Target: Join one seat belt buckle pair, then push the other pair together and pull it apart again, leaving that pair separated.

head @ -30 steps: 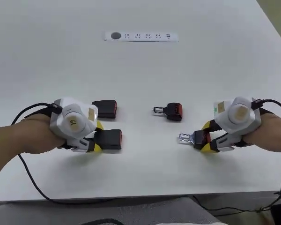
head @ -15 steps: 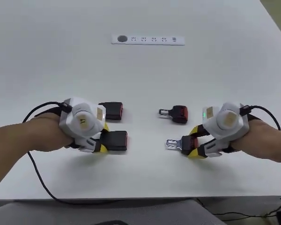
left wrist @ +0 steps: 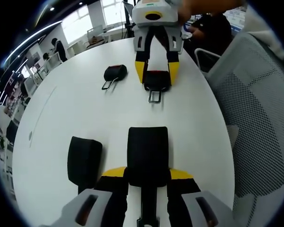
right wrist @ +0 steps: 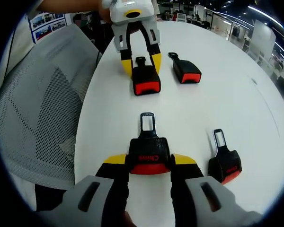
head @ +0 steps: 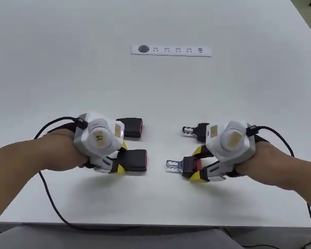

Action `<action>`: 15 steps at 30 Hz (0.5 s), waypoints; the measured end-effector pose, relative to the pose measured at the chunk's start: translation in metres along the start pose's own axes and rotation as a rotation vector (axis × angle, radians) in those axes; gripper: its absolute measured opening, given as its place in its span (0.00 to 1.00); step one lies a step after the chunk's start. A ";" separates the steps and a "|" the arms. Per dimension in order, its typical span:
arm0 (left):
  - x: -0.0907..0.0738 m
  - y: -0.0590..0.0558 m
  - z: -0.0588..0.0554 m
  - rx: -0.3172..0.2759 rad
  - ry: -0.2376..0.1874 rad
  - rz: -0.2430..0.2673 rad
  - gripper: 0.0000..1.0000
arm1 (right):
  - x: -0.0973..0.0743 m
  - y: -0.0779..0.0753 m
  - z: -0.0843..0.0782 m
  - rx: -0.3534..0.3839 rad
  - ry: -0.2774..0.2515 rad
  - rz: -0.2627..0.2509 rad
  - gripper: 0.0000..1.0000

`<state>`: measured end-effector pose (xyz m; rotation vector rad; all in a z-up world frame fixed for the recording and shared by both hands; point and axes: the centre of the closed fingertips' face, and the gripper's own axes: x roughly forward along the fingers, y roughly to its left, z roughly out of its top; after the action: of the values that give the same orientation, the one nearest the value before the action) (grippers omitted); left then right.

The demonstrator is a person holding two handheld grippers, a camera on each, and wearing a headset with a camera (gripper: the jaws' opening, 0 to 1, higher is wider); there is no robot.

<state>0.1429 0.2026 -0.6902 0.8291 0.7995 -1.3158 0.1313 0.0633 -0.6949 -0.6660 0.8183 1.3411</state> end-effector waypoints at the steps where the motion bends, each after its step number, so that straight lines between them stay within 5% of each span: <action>1: 0.000 0.000 0.000 -0.001 -0.001 0.000 0.32 | 0.003 0.002 0.004 -0.006 -0.004 0.004 0.33; 15: 0.000 0.001 0.001 0.008 0.008 -0.014 0.32 | 0.016 0.007 0.026 -0.042 -0.011 -0.001 0.33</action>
<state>0.1439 0.2017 -0.6893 0.8370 0.8084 -1.3297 0.1287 0.0943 -0.6937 -0.6912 0.7825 1.3637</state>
